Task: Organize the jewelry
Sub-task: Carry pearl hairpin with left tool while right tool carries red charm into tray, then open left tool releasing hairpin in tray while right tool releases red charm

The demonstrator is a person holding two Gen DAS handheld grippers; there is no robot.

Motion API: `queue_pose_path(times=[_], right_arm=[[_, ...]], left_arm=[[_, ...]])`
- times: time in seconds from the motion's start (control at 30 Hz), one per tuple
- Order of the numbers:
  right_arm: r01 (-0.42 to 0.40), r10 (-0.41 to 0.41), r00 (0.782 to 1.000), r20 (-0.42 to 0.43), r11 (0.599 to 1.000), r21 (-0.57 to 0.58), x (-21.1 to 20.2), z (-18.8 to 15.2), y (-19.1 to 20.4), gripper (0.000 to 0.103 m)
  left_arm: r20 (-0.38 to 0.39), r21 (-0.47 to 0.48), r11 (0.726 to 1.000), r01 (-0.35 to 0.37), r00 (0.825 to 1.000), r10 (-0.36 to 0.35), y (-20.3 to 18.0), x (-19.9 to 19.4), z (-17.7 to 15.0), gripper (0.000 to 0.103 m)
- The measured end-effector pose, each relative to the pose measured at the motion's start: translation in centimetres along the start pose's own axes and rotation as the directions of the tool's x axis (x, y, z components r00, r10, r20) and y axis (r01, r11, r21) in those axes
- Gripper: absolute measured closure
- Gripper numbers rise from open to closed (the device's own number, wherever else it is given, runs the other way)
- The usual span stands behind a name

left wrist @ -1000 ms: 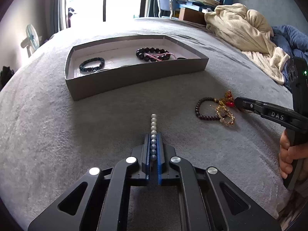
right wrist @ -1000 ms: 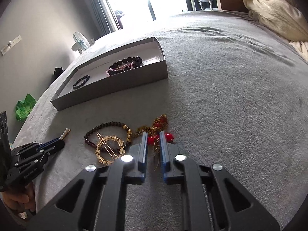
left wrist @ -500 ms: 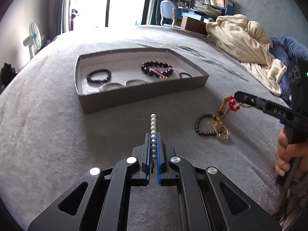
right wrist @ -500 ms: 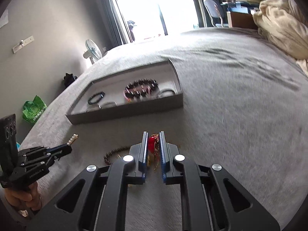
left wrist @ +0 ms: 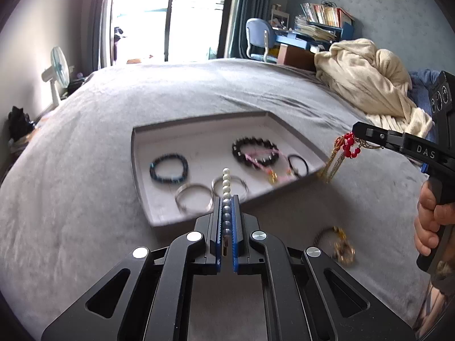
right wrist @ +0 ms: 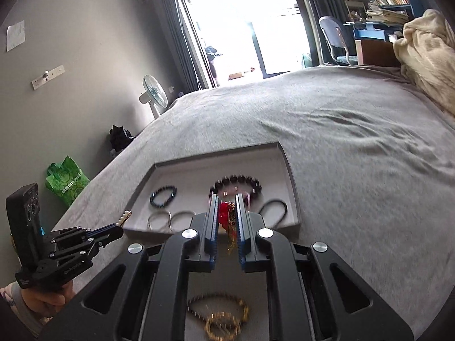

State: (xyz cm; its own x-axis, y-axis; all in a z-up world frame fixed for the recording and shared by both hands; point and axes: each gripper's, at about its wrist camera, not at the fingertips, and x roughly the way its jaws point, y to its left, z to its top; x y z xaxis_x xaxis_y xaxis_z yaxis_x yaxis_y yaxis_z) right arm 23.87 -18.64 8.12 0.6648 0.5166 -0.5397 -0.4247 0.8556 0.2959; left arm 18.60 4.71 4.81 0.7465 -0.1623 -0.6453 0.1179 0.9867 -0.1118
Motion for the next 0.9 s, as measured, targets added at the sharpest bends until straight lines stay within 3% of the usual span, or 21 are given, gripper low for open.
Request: queue_pose_path(times=[0.5, 0.9], right_arm=[[0.041, -0.041, 0.999, -0.021, 0.999, 0.004, 6.2, 4.3, -2.2, 0.092], [0.068, -0.065, 0.992, -0.106, 0.997, 0.025, 11.8, 3.0, -4.4, 0.092]], left_arm=[[-0.05, 0.016, 1.0, -0.001, 0.999, 0.001, 0.0, 6.2, 5.0, 0.097], [-0.156, -0.011, 0.999, -0.031, 0.987, 0.029, 0.4, 11.5, 5.3, 0.097]])
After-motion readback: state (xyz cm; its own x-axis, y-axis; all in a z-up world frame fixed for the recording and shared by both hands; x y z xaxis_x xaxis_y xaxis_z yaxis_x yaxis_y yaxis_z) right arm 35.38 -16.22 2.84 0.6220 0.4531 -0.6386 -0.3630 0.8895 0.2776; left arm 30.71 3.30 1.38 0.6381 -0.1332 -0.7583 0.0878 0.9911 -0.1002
